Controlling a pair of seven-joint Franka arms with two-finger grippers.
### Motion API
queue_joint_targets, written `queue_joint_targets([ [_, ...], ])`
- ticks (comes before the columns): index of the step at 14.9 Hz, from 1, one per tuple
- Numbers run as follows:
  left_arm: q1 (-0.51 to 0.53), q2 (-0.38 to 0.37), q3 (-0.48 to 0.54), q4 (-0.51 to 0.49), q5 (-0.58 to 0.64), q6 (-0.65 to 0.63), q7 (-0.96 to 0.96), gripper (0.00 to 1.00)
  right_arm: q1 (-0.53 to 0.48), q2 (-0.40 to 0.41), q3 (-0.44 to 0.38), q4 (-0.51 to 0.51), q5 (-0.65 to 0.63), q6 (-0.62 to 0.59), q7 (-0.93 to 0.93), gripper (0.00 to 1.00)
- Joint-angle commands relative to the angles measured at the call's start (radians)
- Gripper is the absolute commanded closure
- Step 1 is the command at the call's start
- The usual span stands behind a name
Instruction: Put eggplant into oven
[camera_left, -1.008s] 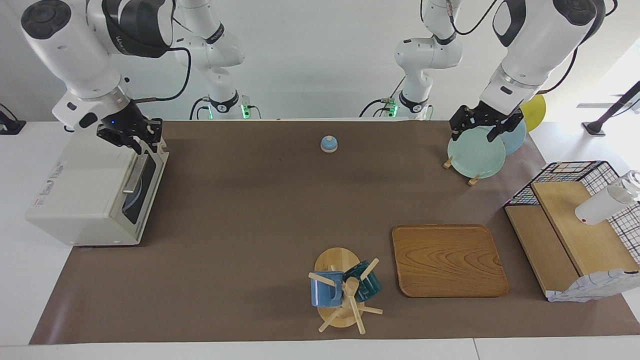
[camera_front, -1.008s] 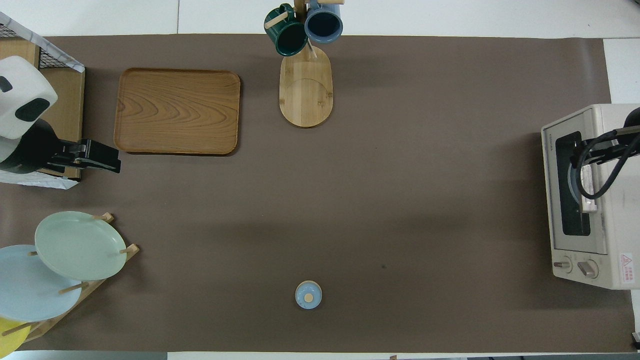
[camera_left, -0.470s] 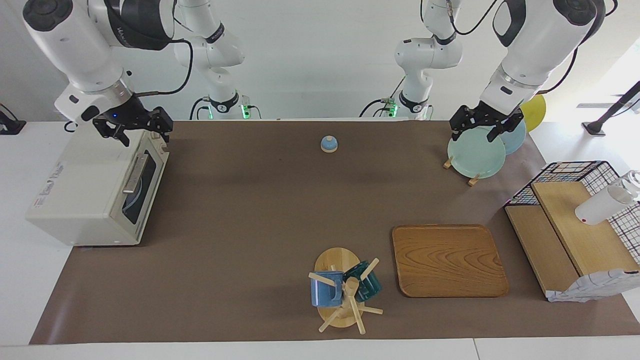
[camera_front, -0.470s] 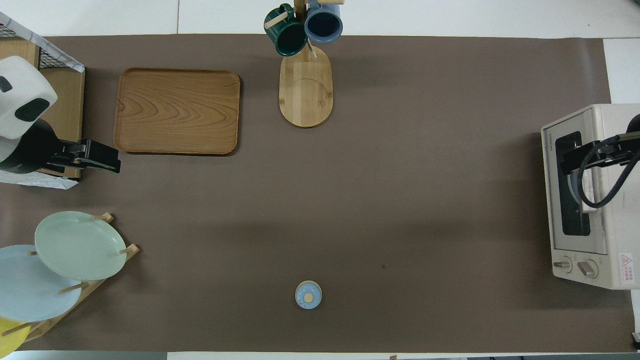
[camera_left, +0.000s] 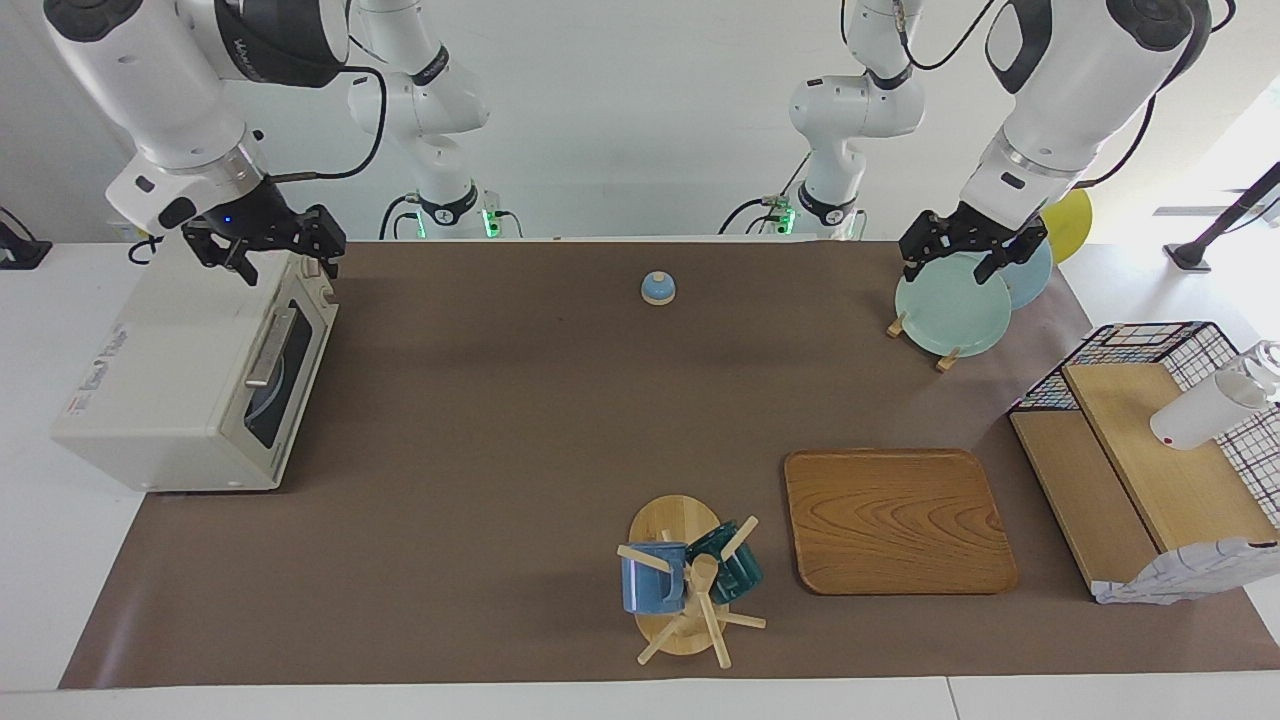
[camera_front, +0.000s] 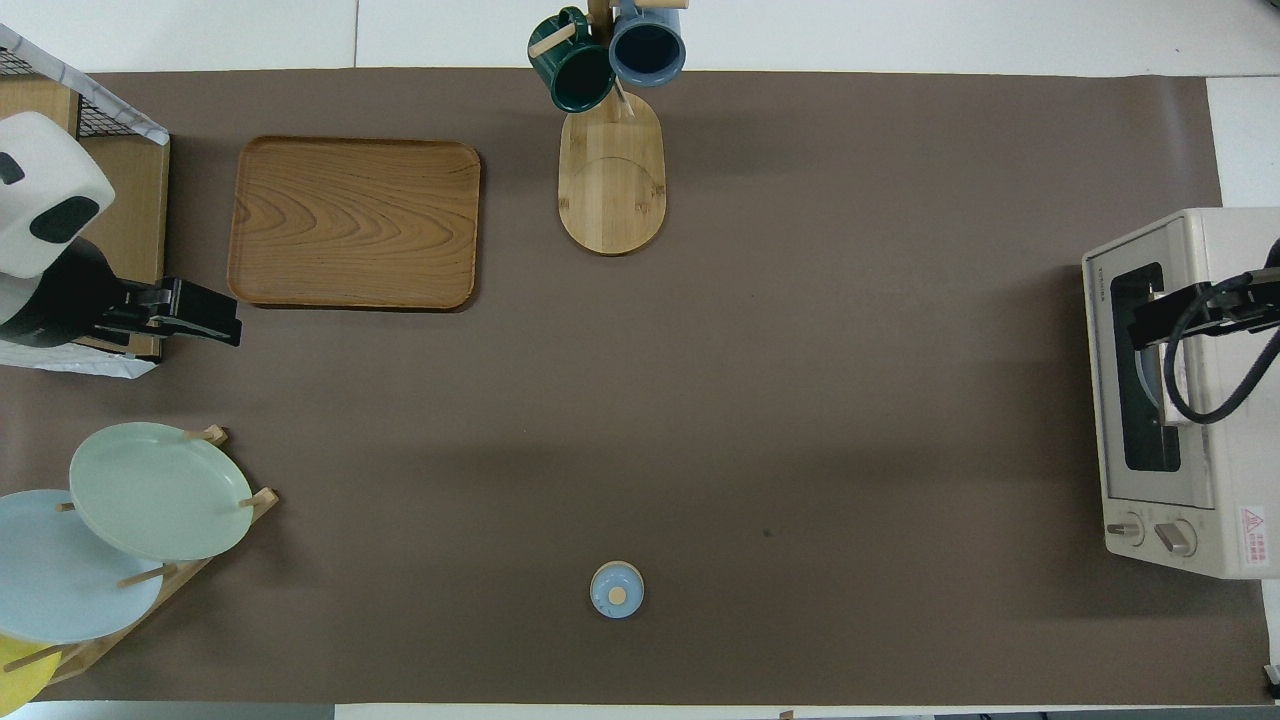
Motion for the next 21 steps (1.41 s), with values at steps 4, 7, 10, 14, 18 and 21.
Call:
queue_joint_targets([
  [4,-0.007,-0.017,0.006,-0.014,0.023,0.005,-0.002,0.0,-0.007,-0.024,-0.003,-0.015,0.013,-0.003,0.042,0.0],
  [7,-0.007,-0.016,0.006,-0.014,0.023,0.007,-0.001,0.0,-0.007,-0.024,-0.002,-0.015,0.021,0.001,0.068,0.0],
  [10,-0.007,-0.016,0.006,-0.012,0.023,0.007,-0.002,0.0,-0.007,-0.024,0.0,-0.016,0.027,-0.002,0.068,0.0],
  [14,-0.007,-0.017,0.006,-0.014,0.023,0.005,-0.001,0.0,-0.005,-0.024,0.0,-0.018,0.057,0.004,0.068,0.0],
  [18,-0.007,-0.016,0.006,-0.012,0.023,0.007,-0.002,0.0,0.002,-0.024,0.003,-0.016,0.051,0.004,0.065,0.0],
  [21,-0.007,-0.016,0.006,-0.014,0.023,0.005,-0.002,0.0,0.001,-0.024,0.002,-0.018,0.039,0.003,0.064,0.0],
])
